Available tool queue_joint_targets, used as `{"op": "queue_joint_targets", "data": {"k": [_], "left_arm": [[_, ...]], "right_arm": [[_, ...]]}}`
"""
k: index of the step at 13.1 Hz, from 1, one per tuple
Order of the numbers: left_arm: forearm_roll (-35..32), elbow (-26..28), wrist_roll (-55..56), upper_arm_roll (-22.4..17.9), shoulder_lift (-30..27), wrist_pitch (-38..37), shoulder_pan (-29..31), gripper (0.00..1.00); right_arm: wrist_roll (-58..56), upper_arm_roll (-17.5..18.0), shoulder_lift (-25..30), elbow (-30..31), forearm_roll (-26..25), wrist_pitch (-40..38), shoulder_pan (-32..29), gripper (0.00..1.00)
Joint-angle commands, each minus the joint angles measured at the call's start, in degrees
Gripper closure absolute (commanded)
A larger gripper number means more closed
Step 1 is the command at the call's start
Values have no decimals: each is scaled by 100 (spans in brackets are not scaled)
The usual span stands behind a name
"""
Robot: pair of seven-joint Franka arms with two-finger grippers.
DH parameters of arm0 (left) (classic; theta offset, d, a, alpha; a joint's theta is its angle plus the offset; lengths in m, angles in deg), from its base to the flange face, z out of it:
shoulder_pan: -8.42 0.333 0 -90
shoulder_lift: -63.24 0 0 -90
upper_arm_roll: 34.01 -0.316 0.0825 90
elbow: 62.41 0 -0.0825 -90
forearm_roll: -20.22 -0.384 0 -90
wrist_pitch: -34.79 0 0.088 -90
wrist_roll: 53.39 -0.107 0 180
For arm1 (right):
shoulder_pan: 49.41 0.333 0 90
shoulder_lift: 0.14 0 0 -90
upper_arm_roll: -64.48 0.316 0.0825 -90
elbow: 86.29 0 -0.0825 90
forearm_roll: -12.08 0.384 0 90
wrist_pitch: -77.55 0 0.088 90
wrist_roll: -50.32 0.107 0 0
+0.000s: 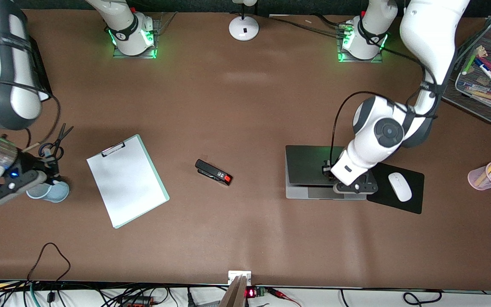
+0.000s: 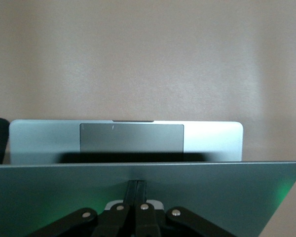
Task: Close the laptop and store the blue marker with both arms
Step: 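Lift the marker toward the pen cup while the left gripper pushes the lid down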
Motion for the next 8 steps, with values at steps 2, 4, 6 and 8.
{"op": "queue_joint_targets", "data": {"k": [2,4,6,8], "left_arm": [[-394,-819,9,-22,779,-25,-83,100],[-385,-1066,17,-31,1122,63,-110,100],[-394,-1111,9,-48,1386,457,-92,100],[-403,-1102,9,-75,1615,861,-92,100]], "right_arm": [[-1438,43,185,-39,677,-112,-413,100],[-2342,43,221,-30,1020,-191,-658,100],[-3467,52,204,-4,1704,-314,-983,100],[-4365,52,90,22,2049,-315,-1204,100]]}}
